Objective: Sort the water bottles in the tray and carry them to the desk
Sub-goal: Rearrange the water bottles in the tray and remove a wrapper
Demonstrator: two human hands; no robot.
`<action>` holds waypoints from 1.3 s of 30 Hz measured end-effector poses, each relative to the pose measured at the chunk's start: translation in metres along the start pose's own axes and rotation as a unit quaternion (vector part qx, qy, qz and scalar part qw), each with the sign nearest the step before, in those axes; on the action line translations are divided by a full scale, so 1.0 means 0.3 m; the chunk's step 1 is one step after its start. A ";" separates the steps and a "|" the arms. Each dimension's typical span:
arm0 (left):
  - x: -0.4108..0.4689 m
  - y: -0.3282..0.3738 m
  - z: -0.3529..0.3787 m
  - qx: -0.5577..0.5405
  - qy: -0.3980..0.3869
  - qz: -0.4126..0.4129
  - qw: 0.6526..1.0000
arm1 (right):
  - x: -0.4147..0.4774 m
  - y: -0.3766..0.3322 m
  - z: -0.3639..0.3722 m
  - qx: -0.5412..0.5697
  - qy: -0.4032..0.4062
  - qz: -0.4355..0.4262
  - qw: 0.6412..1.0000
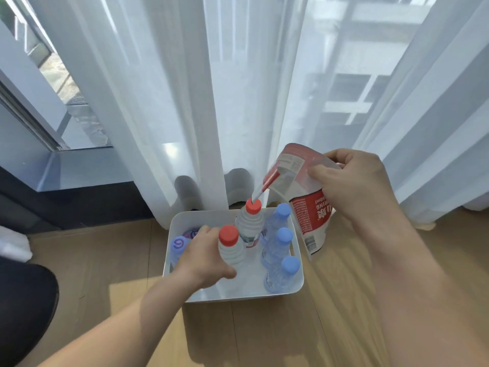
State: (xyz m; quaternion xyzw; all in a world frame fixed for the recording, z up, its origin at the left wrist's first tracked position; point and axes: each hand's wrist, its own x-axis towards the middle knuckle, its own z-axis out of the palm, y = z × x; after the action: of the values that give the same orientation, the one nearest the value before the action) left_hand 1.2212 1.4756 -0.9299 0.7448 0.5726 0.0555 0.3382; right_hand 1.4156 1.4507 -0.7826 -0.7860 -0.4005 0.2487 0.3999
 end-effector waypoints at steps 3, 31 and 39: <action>0.024 0.001 0.024 0.011 -0.011 -0.025 1.000 | -0.007 0.010 -0.028 0.015 -0.018 0.008 1.000; -0.048 0.230 -0.355 -0.408 -0.065 0.045 0.910 | -0.055 -0.067 0.069 0.124 -0.096 -0.012 0.988; -0.024 0.032 -0.384 -0.278 0.222 -0.055 0.933 | -0.055 -0.095 0.133 0.084 -0.126 -0.037 0.988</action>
State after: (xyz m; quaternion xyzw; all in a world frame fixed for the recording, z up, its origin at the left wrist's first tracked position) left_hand 1.1722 1.5188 -0.8341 0.5565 0.6351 0.3581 0.3985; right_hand 1.3658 1.4645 -0.7800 -0.6963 -0.4544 0.3639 0.4198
